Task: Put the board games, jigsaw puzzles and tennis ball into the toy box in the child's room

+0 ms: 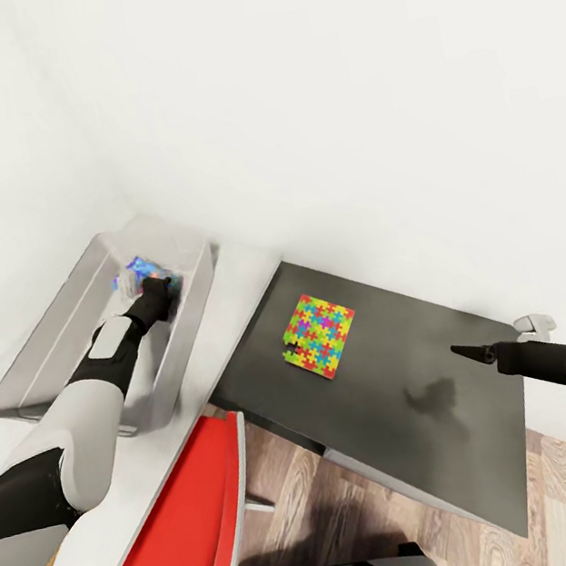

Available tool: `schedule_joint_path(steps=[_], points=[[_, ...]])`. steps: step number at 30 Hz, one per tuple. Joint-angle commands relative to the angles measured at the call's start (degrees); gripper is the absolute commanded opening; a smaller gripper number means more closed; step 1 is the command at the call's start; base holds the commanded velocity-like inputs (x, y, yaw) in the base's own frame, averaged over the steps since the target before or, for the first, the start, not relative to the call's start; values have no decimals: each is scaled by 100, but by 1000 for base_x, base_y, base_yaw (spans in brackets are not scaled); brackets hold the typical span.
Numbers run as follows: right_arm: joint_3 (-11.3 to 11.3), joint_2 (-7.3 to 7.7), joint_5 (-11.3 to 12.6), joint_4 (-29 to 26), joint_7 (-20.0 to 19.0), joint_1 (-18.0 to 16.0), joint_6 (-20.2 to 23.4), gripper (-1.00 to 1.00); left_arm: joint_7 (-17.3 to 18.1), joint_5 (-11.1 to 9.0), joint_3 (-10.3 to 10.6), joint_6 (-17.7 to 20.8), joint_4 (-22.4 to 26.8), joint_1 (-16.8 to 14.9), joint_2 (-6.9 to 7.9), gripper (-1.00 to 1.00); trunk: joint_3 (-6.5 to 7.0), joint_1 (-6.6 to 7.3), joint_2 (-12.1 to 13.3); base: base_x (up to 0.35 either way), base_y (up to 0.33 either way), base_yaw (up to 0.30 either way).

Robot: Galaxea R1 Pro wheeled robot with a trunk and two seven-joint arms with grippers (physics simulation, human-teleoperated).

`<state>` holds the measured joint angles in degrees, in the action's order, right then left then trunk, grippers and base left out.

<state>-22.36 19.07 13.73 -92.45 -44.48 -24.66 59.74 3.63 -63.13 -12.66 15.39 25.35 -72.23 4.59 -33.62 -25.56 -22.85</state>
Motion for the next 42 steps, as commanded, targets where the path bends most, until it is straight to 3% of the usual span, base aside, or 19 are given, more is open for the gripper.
schedule_joint_path(steps=[1, 34, 42], points=[[-6, 0, -19, -1, -34, -5, 26, 100, -20, 73, -52, 43, -199, 0, 1, 100, -10, -23, -7, 0, 0, 0], [3, -8, -19, -1, -34, -5, 26, 100, -72, 26, -52, 126, -193, -7, 131, 100, -18, -23, -7, 0, 0, 0], [3, -9, -19, -1, -34, -4, 26, 100, -94, 0, -71, 479, 199, 93, 151, 100, -18, -23, -7, 0, 0, 0]])
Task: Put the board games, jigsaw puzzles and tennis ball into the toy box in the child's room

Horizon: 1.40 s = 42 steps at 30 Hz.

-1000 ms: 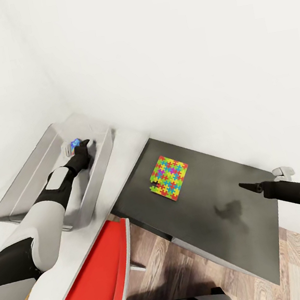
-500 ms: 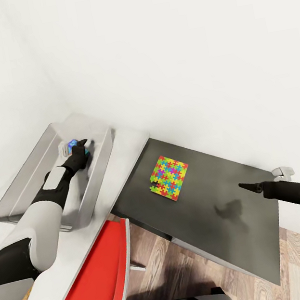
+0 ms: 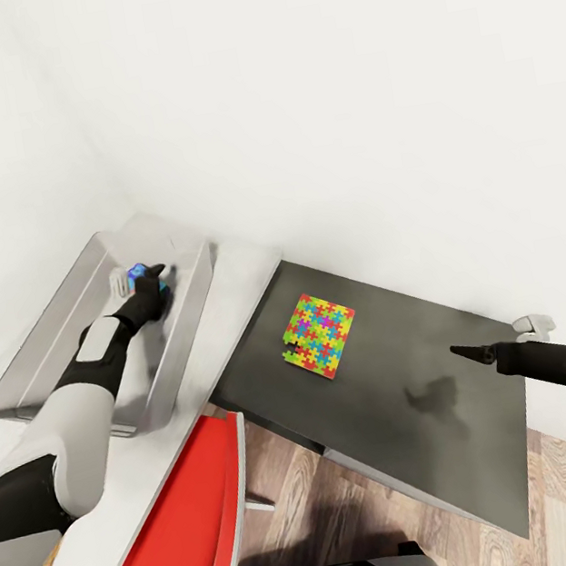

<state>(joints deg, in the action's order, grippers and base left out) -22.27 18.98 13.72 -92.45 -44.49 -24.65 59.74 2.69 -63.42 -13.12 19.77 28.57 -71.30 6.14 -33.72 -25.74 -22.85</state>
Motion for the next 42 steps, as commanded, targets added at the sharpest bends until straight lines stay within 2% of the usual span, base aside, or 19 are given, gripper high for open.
schedule_joint_path(steps=[1, 6, 9, 15, 25, 30, 35, 42], points=[[-6, 0, -19, -1, -34, -5, 26, 100, -13, 26, -30, 135, -34, 39, -3, 100, -8, -4, -7, 0, 0, 0], [-6, 0, -19, -1, -34, -6, 26, 100, -55, 20, -72, 465, 256, 159, -1, 100, -8, -4, -7, 0, 0, 0], [-6, 0, -19, -1, -34, -5, 26, 100, -100, 17, -195, 797, 530, 256, 0, 100, -8, -4, -7, 0, 0, 0], [-6, 0, -19, -1, -34, -5, 26, 100, -138, 15, -377, 1185, 858, 385, 1, 100, -8, -4, -7, 0, 0, 0], [-6, 0, -19, -1, -34, -5, 26, 100, -159, -24, -506, 1602, 1504, 672, 1, 100, -8, -4, -7, 0, 0, 0], [-6, -3, -19, -1, -34, -5, 26, 100, -197, -155, -574, 1779, 1853, 830, 1, 100, -8, -4, -7, 0, 0, 0], [-6, -6, -19, -1, -34, -5, 26, 100, -361, -366, -670, 1912, 2360, 1060, 1, 100, -8, -4, -7, 0, 0, 0], [-6, -8, -19, -1, -34, -5, 26, 100, -582, -469, -714, 1967, 2865, 1222, 2, 100, -8, -4, -7, 0, 0, 0]])
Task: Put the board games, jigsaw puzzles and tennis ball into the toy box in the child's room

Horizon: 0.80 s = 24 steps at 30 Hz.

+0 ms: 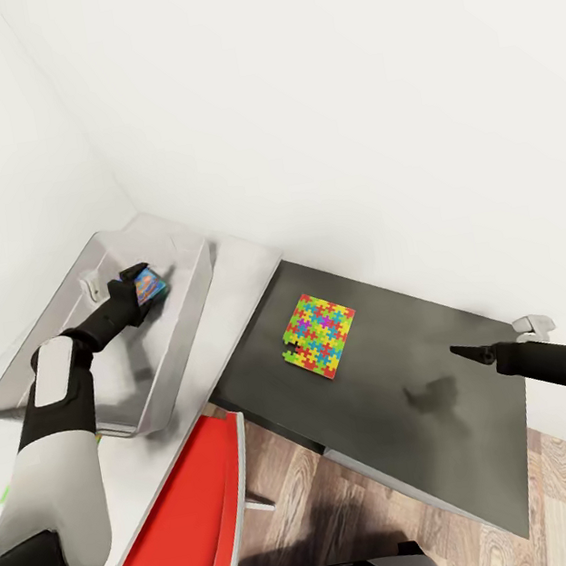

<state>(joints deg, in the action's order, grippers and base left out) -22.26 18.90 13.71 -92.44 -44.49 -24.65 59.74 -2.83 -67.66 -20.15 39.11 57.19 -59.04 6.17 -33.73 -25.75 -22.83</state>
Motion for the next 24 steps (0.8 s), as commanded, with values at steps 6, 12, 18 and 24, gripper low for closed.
schedule_joint_path(steps=[6, 12, 18, 24], points=[[-6, 0, -18, -2, -34, -5, 26, 100, -161, -71, -25, 53, 484, 129, -2, 100, -8, -3, -9, 0, 0, 0], [-6, 0, -18, -2, -34, -6, 26, 100, -259, -55, -10, 63, 1075, 293, -2, 100, -8, -3, -9, 0, 0, 0], [-3, -1, -15, -2, -35, -5, 26, 100, -385, -49, 41, 73, 1722, 482, -2, 100, -8, -3, -9, 0, 0, 0], [0, -1, -11, -2, -40, -5, 26, 100, -452, -43, 267, 82, 2394, 746, -8, 100, -8, -3, -9, 0, 0, 0]])
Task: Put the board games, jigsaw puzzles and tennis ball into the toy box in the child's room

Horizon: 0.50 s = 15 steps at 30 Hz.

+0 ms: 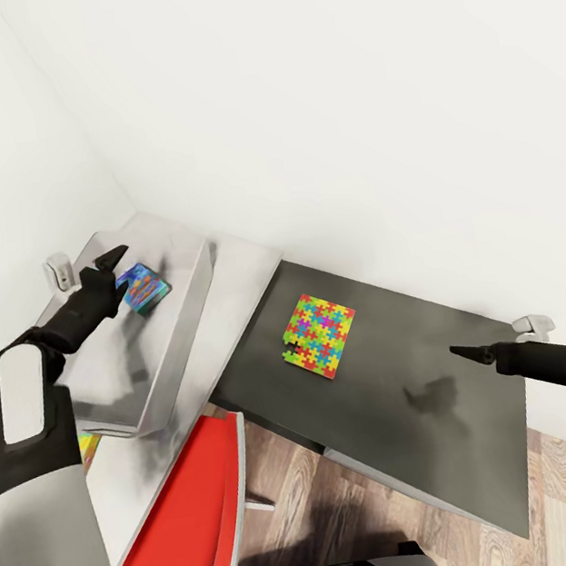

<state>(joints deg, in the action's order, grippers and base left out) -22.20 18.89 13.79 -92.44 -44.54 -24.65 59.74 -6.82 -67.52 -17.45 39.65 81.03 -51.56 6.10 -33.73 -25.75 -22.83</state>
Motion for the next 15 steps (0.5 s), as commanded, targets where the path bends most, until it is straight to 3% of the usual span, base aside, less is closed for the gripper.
schedule_joint_path(steps=[1, 7, 9, 15], points=[[-5, 0, -18, -2, -35, -5, 26, 100, -63, -55, 89, 29, 148, 56, -3, 100, -8, -4, -9, 0, 0, 0], [62, 0, -20, 0, -36, -5, 26, 100, -74, -49, 350, 32, 482, 189, -9, 100, -8, -4, -9, 0, 0, 0], [178, 0, -22, -1, -35, -5, 26, 100, -77, -47, 453, 33, 689, 263, -7, 100, -8, -4, -9, 0, 0, 0], [399, 0, -24, 0, -32, -5, 26, 100, -36, -44, 528, 3, 940, 425, 48, 100, -8, -4, -9, 0, 0, 0]])
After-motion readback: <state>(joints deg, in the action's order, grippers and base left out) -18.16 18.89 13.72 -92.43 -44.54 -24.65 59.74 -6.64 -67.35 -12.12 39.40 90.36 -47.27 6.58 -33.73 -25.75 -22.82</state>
